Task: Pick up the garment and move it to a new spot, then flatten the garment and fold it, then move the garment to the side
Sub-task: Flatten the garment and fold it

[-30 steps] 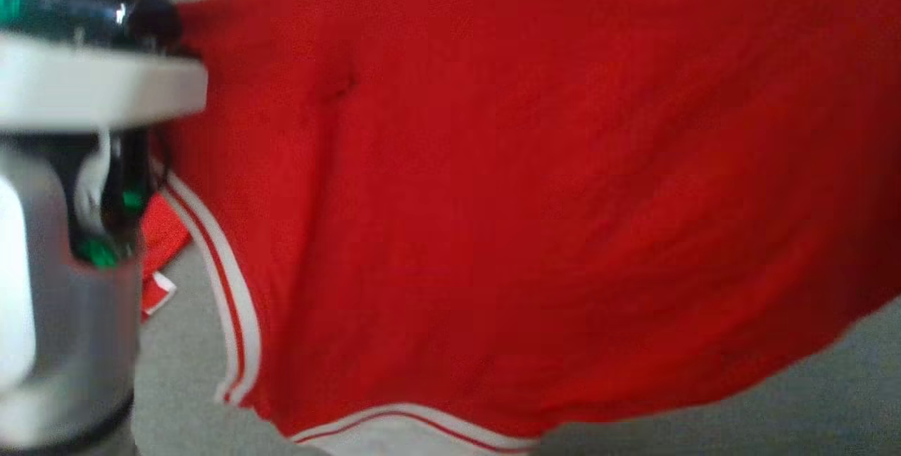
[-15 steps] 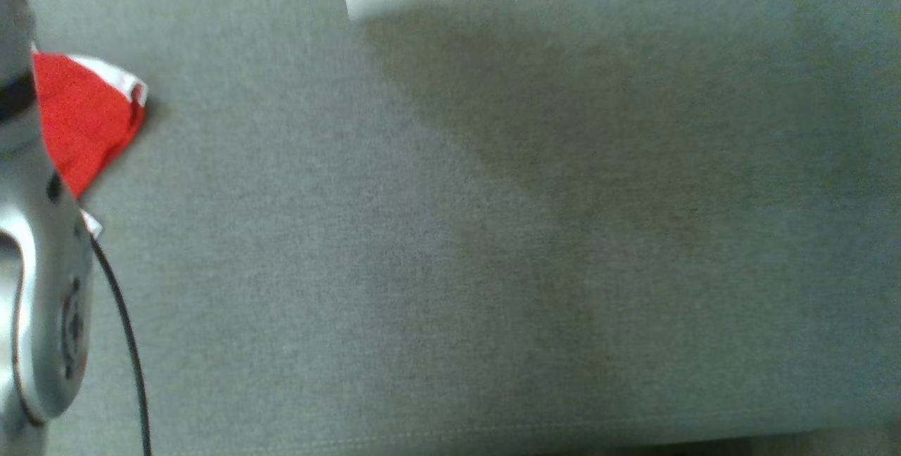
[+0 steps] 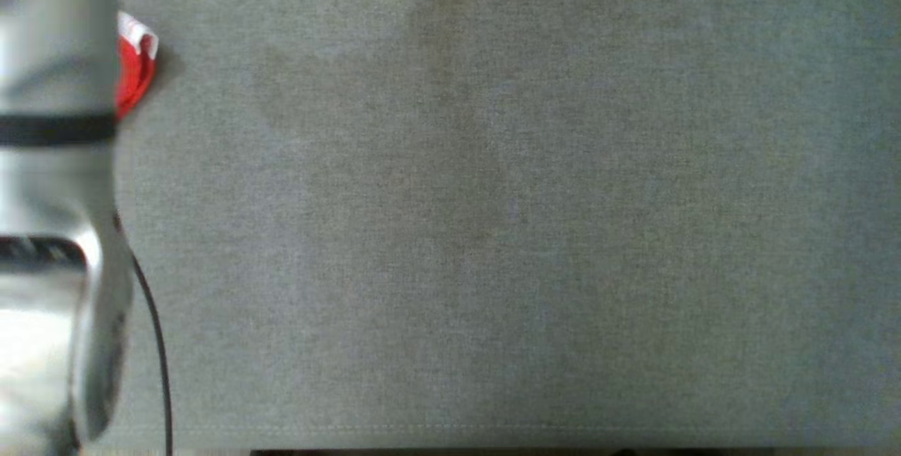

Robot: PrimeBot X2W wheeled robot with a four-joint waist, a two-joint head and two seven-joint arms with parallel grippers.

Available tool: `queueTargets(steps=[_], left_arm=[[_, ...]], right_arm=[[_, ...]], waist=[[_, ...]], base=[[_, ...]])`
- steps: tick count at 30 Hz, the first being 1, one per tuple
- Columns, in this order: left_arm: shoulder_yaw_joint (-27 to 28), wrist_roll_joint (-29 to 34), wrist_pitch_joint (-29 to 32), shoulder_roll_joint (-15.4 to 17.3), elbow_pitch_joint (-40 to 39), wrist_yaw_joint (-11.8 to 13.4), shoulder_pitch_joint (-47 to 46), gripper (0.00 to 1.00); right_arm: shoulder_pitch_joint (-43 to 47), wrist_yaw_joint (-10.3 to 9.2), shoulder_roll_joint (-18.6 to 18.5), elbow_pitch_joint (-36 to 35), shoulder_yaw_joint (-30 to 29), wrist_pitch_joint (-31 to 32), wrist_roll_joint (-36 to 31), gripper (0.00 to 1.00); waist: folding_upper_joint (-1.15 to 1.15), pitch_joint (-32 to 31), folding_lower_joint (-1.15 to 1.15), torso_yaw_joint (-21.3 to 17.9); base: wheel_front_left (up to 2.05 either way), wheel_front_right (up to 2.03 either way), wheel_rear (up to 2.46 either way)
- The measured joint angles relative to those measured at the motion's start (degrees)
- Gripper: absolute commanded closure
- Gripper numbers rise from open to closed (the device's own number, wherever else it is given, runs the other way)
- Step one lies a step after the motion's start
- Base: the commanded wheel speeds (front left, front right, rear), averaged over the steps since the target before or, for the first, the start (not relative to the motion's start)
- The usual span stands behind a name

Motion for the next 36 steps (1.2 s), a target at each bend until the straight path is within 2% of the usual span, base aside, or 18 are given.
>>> queueTargets(steps=[5, 10, 15, 21, 25, 29, 36], left_arm=[[-2.71, 0.44, -0.88, 0.22, 2.94, -1.41, 10.85, 1.0], [-4.75, 0.68, -0.94, 2.15, 4.22, -2.85, 21.97, 1.0], [-6.83, 0.57, -0.94, 4.09, 6.0, -4.01, 33.34, 1.0], [-9.79, -1.49, 0.56, 6.77, 6.2, -5.01, 43.43, 1.0], [-12.14, -4.23, 3.57, 8.83, 2.94, -5.47, 48.88, 1.0], [-16.61, -9.67, 7.03, 11.63, -3.12, -5.5, 55.25, 1.0], [-22.09, -20.02, 14.01, 19.42, -16.51, -5.49, 63.11, 1.0]], right_arm=[[9.07, 0.0, 0.18, 5.67, 3.28, -0.04, 2.81, 1.0], [14.58, 0.0, -0.31, 8.33, 10.06, 0.81, 3.97, 1.0], [21.81, 0.0, -1.36, 9.44, 17.92, 3.66, 7.61, 1.0], [29.14, 0.0, -4.48, 7.64, 26.87, 7.43, 13.67, 1.0], [32.28, 0.0, -7.19, 5.03, 33.12, 10.78, 16.81, 1.0], [35.91, 0.0, -10.33, 2.72, 37.37, 13.93, 21.19, 1.0], [40.81, 0.0, -15.63, -2.89, 44.44, 19.09, 28.41, 1.0]], waist=[[0.0, -2.64, -0.01, 0.39], [0.0, -6.86, -0.02, 0.4], [0.0, -12.15, -0.02, 0.26], [0.0, -18.61, -0.02, 0.11], [0.0, -22.3, -0.02, 0.12], [0.01, -25.23, -0.02, 0.26], [0.01, -28.47, -0.02, 0.83]], base=[[0.0, 0.0, 0.0], [0.0, 0.0, 0.0], [0.0, 0.0, 0.0], [0.0, 0.0, 0.0], [0.0, 0.0, 0.0], [0.0, 0.0, 0.0], [0.0, 0.0, 0.0]])
